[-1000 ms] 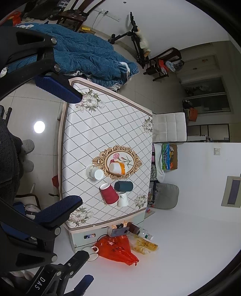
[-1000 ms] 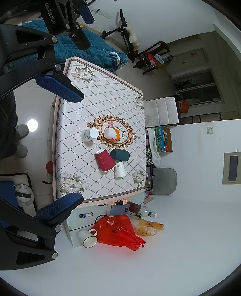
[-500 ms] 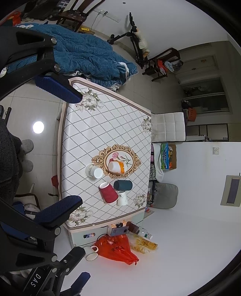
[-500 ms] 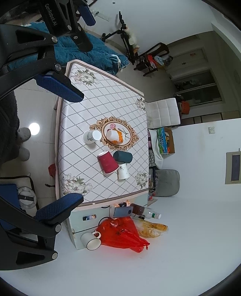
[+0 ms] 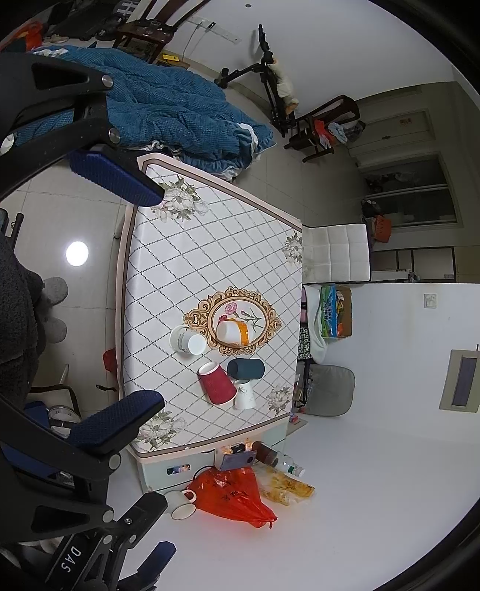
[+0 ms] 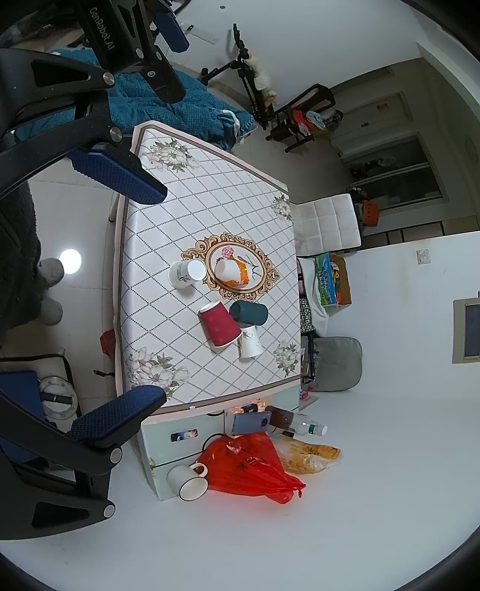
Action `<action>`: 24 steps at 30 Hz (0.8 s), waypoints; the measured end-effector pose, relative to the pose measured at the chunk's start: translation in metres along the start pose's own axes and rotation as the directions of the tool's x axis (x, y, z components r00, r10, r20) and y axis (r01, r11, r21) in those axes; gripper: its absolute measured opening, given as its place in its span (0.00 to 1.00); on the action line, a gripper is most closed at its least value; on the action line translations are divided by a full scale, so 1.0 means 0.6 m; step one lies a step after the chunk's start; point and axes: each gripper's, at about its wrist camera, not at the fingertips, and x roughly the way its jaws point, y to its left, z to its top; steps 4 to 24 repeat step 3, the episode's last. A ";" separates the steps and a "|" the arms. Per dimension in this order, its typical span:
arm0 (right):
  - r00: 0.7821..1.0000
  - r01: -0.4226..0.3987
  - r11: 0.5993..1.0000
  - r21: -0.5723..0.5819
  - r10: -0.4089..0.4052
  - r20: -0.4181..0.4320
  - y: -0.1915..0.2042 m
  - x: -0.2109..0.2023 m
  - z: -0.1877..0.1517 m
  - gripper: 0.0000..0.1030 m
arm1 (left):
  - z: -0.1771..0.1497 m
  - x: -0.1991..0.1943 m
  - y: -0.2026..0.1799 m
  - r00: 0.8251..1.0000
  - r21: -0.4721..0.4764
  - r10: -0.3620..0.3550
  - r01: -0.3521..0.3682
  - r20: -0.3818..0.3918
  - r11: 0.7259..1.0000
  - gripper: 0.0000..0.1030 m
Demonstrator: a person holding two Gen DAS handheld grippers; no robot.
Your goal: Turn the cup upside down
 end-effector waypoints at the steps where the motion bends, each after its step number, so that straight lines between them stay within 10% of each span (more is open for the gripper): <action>1: 1.000 0.000 1.000 0.000 0.000 0.000 -0.001 0.000 0.001 0.97 | -0.001 -0.001 -0.002 1.000 -0.001 -0.001 0.001 0.000 1.000 0.99; 24: 1.000 -0.001 1.000 0.002 0.001 -0.001 -0.001 0.000 0.001 0.97 | -0.001 -0.002 -0.004 1.000 0.002 -0.001 0.001 0.000 1.000 0.99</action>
